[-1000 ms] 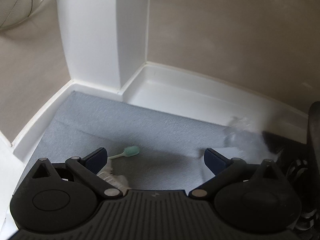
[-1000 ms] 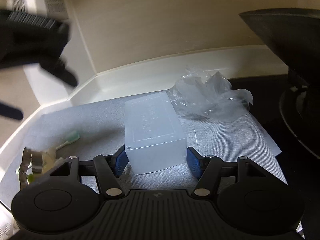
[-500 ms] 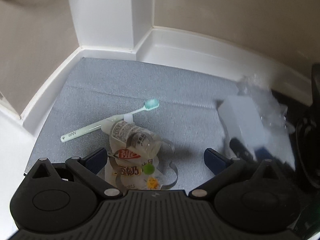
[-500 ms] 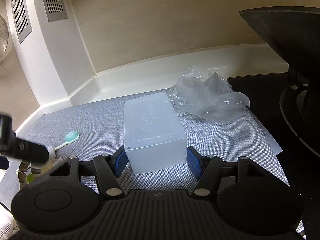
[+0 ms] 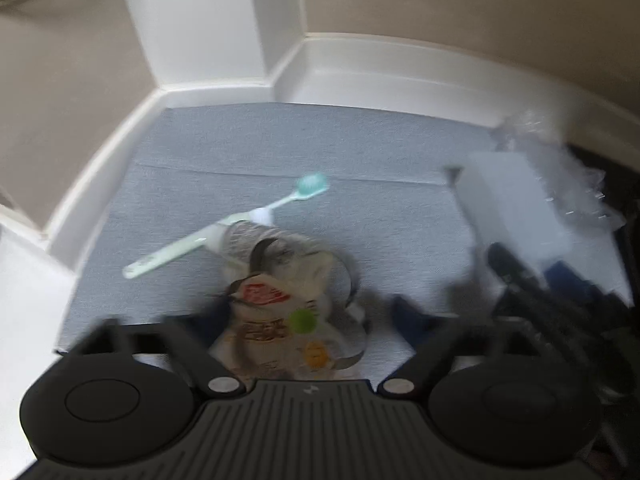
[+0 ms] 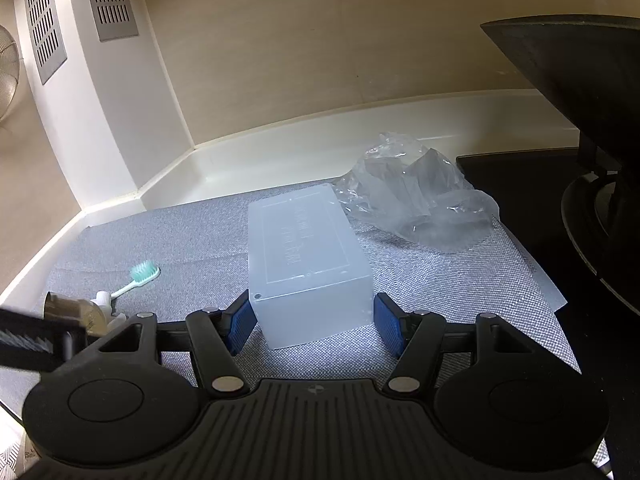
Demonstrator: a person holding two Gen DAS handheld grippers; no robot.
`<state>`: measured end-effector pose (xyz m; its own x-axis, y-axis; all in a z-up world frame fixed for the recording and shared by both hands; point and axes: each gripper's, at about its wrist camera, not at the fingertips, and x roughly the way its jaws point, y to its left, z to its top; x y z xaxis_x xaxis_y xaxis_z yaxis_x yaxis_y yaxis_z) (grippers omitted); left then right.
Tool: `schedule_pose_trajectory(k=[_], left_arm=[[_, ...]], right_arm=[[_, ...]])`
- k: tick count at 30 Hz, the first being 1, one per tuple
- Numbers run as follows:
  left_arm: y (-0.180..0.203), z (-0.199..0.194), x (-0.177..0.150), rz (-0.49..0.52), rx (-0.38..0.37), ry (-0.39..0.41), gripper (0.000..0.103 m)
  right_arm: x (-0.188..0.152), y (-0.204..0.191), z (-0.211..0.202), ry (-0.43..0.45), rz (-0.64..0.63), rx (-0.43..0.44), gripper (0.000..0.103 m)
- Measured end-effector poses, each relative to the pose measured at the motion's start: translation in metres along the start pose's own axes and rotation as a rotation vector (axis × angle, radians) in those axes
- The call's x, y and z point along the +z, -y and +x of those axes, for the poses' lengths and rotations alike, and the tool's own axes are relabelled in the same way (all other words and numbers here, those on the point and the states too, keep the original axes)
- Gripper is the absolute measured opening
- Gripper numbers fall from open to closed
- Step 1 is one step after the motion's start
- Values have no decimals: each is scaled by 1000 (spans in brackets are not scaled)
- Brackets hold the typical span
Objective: Collect trash
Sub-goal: 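Grasp the metal cookie cutter with left gripper while right gripper grasps the clear plastic box, then carry the cookie cutter and plastic box down over the blue bin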
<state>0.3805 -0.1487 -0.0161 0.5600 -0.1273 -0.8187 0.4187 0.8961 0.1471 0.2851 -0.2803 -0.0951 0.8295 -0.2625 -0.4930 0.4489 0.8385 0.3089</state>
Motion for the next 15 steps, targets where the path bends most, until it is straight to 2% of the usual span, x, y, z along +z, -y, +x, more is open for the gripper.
schedule_pose_trajectory(k=[1, 2, 3, 5, 6, 9, 15], left_arm=[[-2, -1, -2, -11, -8, -7, 49], [-7, -3, -3, -35, -33, -14, 37], [-12, -5, -3, -58, -46, -16, 37], [-20, -13, -5, -82, -52, 3, 28], [-25, -17, -6, -91, -49, 8, 13], [-41, -33, -10, -143, -44, 40, 13], [-69, -89, -28, -219, -37, 153, 13]], right_arm=[[0, 0, 0, -1, 2, 7, 65], [0, 0, -1, -1, 6, 16, 64], [0, 0, -2, 0, 8, 27, 64], [0, -2, -4, 8, 0, 41, 64], [0, -3, -5, 17, -5, 46, 63], [1, -6, -12, 61, -15, 69, 62], [3, -7, -21, 110, -18, 118, 61]])
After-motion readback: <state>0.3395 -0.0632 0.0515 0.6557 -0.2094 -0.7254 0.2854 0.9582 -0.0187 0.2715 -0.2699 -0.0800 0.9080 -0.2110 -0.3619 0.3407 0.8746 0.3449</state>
